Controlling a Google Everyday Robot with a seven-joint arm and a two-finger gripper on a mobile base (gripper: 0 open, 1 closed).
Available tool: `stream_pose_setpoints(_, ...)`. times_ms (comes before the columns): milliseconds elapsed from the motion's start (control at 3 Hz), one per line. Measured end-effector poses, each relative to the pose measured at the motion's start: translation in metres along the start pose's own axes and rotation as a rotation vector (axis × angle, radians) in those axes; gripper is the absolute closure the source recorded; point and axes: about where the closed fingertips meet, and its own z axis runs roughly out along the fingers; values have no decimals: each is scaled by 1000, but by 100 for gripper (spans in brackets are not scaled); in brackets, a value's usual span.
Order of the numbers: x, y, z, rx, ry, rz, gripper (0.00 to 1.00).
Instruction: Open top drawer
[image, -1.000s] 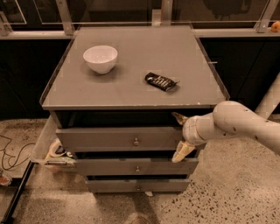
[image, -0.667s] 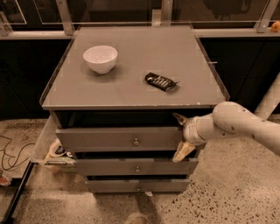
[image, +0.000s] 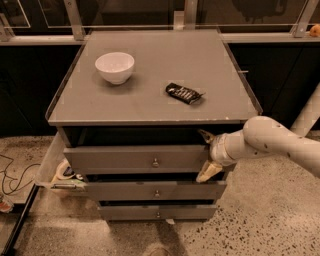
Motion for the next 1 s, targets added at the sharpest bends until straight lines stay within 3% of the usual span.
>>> stream_pose_setpoints(1000,-6,-4,-6,-3,-2,-5,84)
